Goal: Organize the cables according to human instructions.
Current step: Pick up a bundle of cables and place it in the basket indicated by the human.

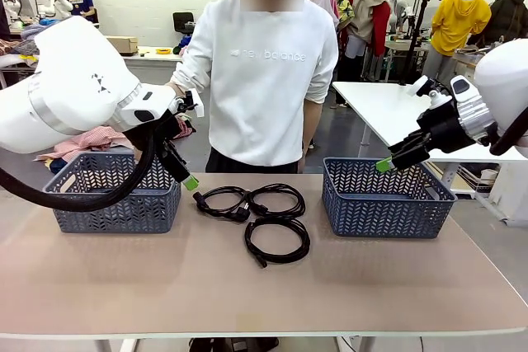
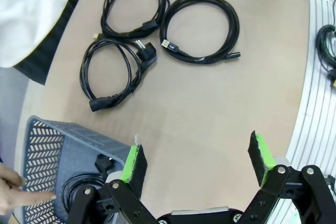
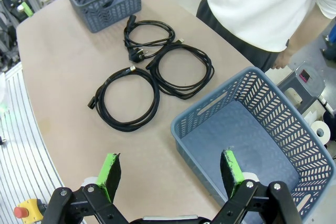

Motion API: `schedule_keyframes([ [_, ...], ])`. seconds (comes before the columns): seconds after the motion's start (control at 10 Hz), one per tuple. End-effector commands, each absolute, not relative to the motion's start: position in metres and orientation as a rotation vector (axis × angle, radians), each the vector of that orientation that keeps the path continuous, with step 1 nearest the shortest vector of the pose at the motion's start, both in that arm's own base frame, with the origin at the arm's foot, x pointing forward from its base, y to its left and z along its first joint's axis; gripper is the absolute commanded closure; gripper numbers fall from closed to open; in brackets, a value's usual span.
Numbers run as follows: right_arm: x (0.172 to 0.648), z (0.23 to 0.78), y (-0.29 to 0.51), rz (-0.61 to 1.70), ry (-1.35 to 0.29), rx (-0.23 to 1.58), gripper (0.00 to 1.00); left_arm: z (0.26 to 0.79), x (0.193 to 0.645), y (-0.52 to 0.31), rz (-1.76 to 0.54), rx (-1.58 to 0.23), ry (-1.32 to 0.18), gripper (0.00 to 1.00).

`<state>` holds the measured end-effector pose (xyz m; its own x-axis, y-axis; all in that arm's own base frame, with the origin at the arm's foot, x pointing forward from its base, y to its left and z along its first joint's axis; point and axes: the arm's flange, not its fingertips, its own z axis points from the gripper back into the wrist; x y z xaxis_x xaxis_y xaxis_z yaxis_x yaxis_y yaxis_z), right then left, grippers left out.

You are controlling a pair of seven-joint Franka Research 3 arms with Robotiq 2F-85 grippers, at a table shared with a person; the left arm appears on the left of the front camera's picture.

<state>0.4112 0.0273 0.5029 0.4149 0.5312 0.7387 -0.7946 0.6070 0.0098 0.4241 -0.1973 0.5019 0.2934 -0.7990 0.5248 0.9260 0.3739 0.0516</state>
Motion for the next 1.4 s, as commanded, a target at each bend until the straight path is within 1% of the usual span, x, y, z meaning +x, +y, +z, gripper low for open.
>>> schedule_keyframes([
  [0.0,0.414,0.501,0.027,0.877,-0.791,0.404,0.0,0.503,0.426,-0.196,-1.17,-0.283,-0.52,0.0],
  [0.6,0.414,0.501,0.027,0.877,-0.791,0.404,0.0,0.502,0.424,-0.197,-1.169,-0.284,-0.517,0.0],
  [0.8,0.414,0.501,0.027,0.877,-0.791,0.404,0.0,0.503,0.456,-0.219,-1.341,-0.131,-0.45,0.0],
  [1.1,0.414,0.501,0.027,0.877,-0.791,0.404,0.0,0.486,0.514,-0.255,-1.537,-0.068,-0.353,0.0],
  [1.3,0.414,0.501,0.027,0.877,-0.791,0.404,0.0,0.467,0.551,-0.275,-1.652,-0.053,-0.234,0.0],
])
